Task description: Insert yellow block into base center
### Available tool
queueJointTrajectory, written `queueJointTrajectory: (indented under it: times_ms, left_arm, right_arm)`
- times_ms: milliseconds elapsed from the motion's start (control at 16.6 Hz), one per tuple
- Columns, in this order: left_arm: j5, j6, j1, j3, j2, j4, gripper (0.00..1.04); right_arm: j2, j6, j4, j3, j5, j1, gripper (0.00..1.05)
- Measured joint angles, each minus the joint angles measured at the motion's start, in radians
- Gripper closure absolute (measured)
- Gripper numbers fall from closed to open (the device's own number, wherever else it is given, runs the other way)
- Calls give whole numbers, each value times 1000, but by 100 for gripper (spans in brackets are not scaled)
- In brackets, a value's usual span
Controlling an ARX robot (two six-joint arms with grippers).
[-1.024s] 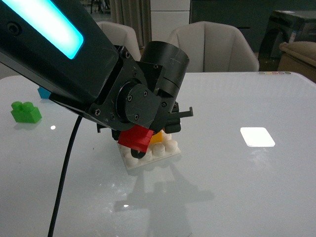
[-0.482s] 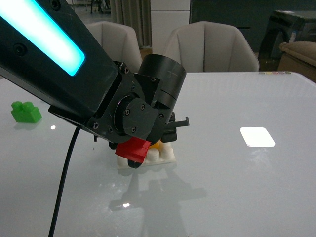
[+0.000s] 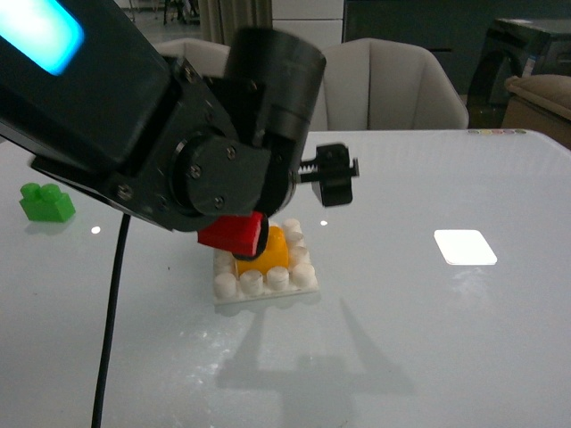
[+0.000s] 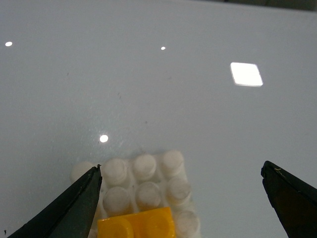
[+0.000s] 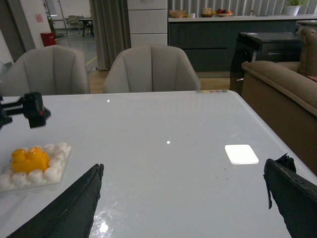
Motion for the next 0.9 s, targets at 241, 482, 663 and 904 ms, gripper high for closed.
queueJointTrajectory:
  times_ms: [241, 482, 663, 904]
  left_arm:
    - [190, 84, 58, -93, -247, 50, 7]
    - [421, 134, 312, -105, -294, -31, 7]
    - [463, 216, 558, -175, -330, -35, 7]
    - [567, 338, 706, -394, -682, 75, 11]
  right_arm:
    - [0, 0, 0, 0, 0, 0, 6]
    - [0, 0, 0, 0, 0, 0, 6]
    - [0, 0, 0, 0, 0, 0, 6]
    - [0, 0, 0, 0, 0, 0, 6]
